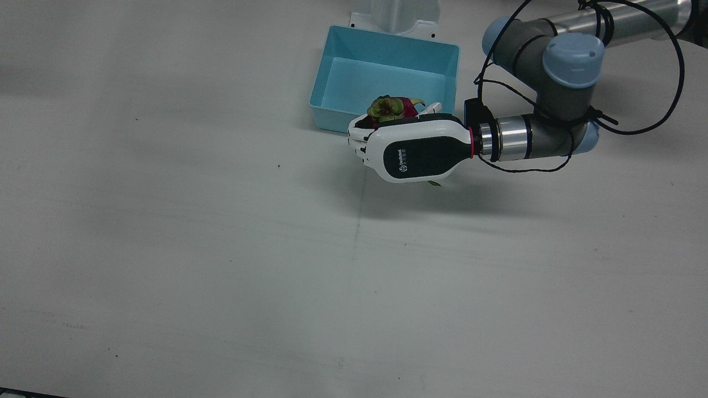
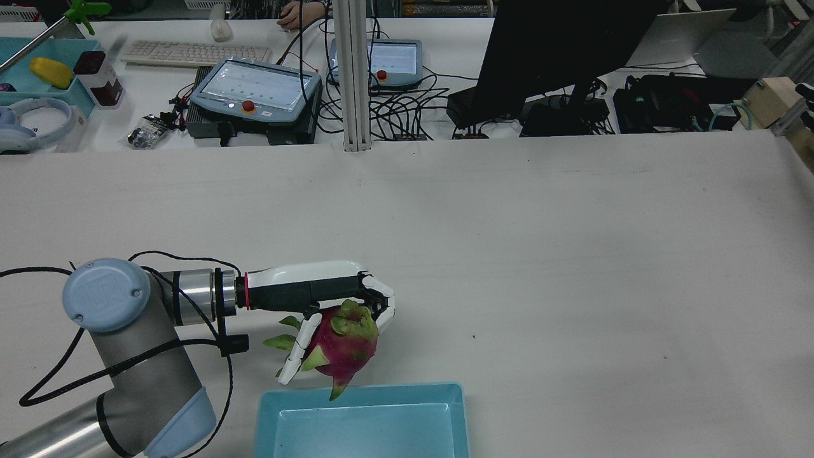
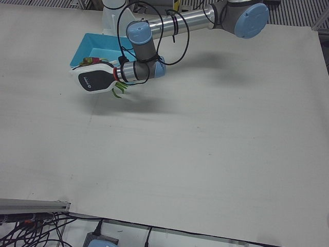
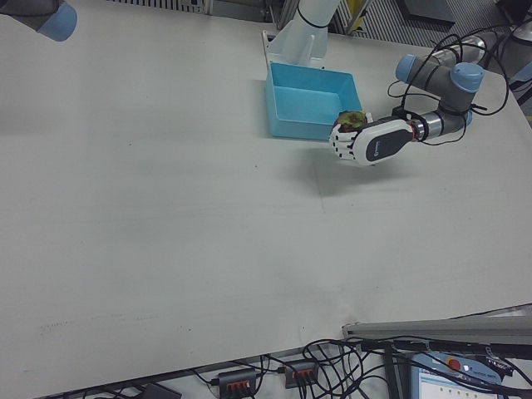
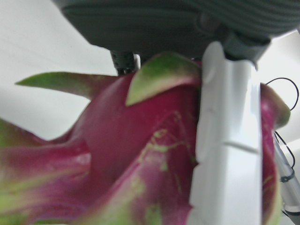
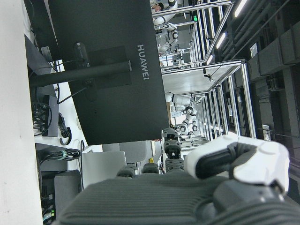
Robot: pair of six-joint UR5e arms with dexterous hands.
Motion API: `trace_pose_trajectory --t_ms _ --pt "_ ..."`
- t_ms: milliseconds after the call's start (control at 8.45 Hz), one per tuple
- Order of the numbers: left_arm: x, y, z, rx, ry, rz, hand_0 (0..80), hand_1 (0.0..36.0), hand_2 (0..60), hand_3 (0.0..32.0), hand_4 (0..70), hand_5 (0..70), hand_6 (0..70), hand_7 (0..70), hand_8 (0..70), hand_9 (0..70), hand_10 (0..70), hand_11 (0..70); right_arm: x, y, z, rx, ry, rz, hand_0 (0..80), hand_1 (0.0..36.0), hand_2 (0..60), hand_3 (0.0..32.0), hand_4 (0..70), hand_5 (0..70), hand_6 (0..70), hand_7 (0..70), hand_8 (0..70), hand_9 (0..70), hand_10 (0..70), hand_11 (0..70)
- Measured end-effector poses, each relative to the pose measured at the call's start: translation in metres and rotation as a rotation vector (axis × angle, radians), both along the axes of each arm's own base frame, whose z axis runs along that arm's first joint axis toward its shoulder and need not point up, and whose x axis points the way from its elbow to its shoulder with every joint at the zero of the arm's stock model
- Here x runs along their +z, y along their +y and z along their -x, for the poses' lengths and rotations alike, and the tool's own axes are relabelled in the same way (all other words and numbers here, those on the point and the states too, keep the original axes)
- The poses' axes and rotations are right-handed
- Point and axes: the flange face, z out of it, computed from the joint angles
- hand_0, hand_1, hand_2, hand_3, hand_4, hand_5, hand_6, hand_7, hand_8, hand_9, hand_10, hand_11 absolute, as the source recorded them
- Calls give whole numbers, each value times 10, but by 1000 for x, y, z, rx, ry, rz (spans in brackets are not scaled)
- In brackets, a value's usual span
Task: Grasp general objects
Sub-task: 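Lift the dragon fruit with the left hand and carry it toward the blue tray, then lower the dragon fruit into the blue tray and open the left hand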
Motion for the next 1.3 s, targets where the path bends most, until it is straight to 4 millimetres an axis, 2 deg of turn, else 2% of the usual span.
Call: trace_pose_trajectory --t_ms 118,237,355,473,591,710,946,1065,1183,1301 --pt "-2 18 -17 57 16 2 800 360 600 0 700 700 700 700 700 700 700 700 0 0 0 0 0 0 0 0 0 0 0 0 0 0 0 0 0 0" --pt "-10 48 -37 122 23 3 800 360 600 0 700 700 700 700 700 700 700 700 0 0 0 0 0 0 0 0 0 0 0 0 0 0 0 0 0 0" --pt "-24 87 -56 193 28 2 800 360 600 0 700 700 700 700 700 700 700 700 0 0 0 0 0 0 0 0 0 0 0 0 0 0 0 0 0 0" --pt "-38 119 -68 246 31 1 800 360 600 0 700 700 700 700 700 700 700 700 0 0 0 0 0 0 0 0 0 0 0 0 0 0 0 0 0 0" --pt "-47 136 -73 272 35 -2 800 360 600 0 700 700 700 700 700 700 700 700 0 0 0 0 0 1 0 0 0 0 0 0 0 0 0 0 0 0" --pt "-51 143 -76 284 39 -6 800 360 600 0 700 700 700 700 700 700 700 700 0 0 0 0 0 1 0 0 0 0 0 0 0 0 0 0 0 0" --pt "-58 147 -77 291 61 -20 800 360 600 0 700 700 700 700 700 700 700 700 0 0 0 0 0 1 0 0 0 0 0 0 0 0 0 0 0 0" --pt "-62 145 -75 289 79 -30 607 360 600 0 287 700 566 692 461 487 270 414 -1 0 0 0 0 0 0 0 0 0 0 0 0 0 0 0 0 0" --pt "-67 144 -73 287 95 -40 551 360 600 0 153 700 270 322 234 211 152 247 -1 0 0 0 0 0 0 0 0 0 0 0 0 0 0 0 0 0" --pt "-74 141 -71 284 111 -49 529 341 600 0 88 581 163 124 135 87 81 143 -1 0 0 0 0 1 0 0 0 0 0 0 0 0 0 0 0 0"
